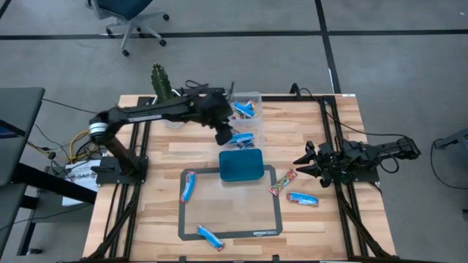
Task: Pick and place Granola Bars by type
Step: Put the red granola bar into the blue bin
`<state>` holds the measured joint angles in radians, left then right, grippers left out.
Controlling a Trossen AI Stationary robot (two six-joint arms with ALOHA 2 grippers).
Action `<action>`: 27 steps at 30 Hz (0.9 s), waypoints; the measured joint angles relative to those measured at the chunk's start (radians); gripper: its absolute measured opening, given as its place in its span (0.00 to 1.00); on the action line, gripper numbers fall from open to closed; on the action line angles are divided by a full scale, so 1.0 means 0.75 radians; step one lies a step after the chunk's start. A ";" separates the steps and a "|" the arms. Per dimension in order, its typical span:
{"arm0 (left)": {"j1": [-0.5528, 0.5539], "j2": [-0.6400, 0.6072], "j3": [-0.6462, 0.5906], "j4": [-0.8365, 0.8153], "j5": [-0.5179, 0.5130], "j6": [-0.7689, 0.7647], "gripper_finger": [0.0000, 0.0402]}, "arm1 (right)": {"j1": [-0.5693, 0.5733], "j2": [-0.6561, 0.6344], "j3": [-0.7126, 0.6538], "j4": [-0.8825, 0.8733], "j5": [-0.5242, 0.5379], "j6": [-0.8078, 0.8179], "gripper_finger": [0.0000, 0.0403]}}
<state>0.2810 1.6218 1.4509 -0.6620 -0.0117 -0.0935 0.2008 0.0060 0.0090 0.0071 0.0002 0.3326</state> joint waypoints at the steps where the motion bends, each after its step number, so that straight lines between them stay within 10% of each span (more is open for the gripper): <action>1: -0.005 -0.041 -0.034 0.032 0.006 -0.002 0.38 | 0.000 0.000 0.000 0.000 0.000 0.000 0.33; 13: -0.097 -0.615 -0.830 0.595 0.007 -0.541 0.38 | 0.000 0.000 0.000 0.000 0.000 0.000 0.33; 27: -0.262 -0.955 -1.179 0.027 -0.014 -1.281 0.38 | 0.000 0.000 0.000 0.000 0.000 0.000 0.33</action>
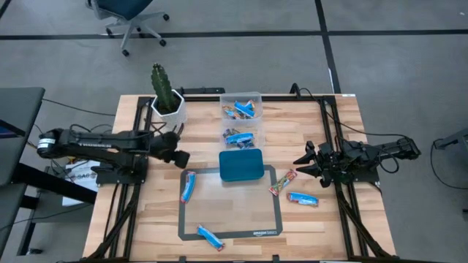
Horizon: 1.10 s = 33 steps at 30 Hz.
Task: Pick and place Granola Bars by type
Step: Put the red granola bar into the blue bin
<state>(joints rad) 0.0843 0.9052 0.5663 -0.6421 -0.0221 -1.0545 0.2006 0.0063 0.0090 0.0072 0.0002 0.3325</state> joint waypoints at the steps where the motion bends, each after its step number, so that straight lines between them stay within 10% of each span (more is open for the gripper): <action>1: -0.017 0.000 0.000 -0.046 -0.002 -0.030 0.38 | 0.000 0.000 0.000 0.000 0.000 0.000 0.33; 17: -0.358 0.121 0.001 0.160 0.024 -0.504 0.38 | 0.000 0.000 0.000 0.000 0.000 0.000 0.33; 33: -0.388 0.591 0.267 0.076 0.064 -0.345 0.28 | 0.000 0.000 0.001 0.000 0.000 0.000 0.33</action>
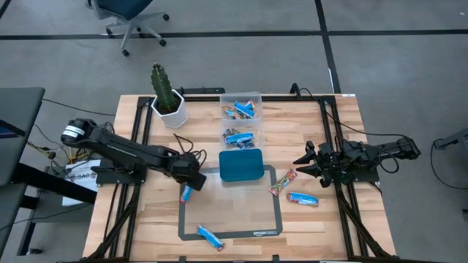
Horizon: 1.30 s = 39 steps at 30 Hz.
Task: Pick and place Granola Bars by type
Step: Put the red granola bar into the blue bin
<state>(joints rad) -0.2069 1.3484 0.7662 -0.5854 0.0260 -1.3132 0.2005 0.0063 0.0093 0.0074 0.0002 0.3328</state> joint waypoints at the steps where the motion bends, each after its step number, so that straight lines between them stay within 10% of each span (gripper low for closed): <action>1: 0.003 0.018 0.005 0.003 -0.008 0.011 0.28 | 0.000 0.000 -0.001 0.000 0.000 0.000 0.33; 28: 0.040 0.062 0.015 -0.156 0.122 -0.048 0.28 | 0.000 0.000 0.000 0.000 0.000 0.000 0.33; 39: 0.035 0.076 0.015 -0.183 0.124 -0.020 0.54 | 0.000 0.000 -0.001 0.000 0.000 0.000 0.33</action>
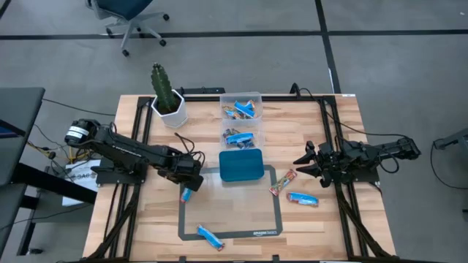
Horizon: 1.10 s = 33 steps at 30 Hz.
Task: Pick and place Granola Bars by type
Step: Put the red granola bar into the blue bin
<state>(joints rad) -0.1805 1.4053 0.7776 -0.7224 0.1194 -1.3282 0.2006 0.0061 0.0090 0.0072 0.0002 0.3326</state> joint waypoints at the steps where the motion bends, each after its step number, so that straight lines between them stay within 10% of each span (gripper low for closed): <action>1: -0.003 0.019 0.000 0.000 0.001 0.000 0.56 | 0.000 0.000 0.001 0.000 0.000 0.000 0.33; 17: -0.016 0.221 0.002 0.160 0.021 0.030 0.58 | 0.000 0.000 0.000 0.000 0.000 0.000 0.33; 33: -0.012 0.222 -0.002 0.120 0.006 0.031 0.17 | 0.000 0.000 0.000 0.000 0.000 0.000 0.33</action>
<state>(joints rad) -0.1898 1.5715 0.7765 -0.6327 0.1238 -1.3052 0.2007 0.0061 0.0092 0.0074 0.0002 0.3326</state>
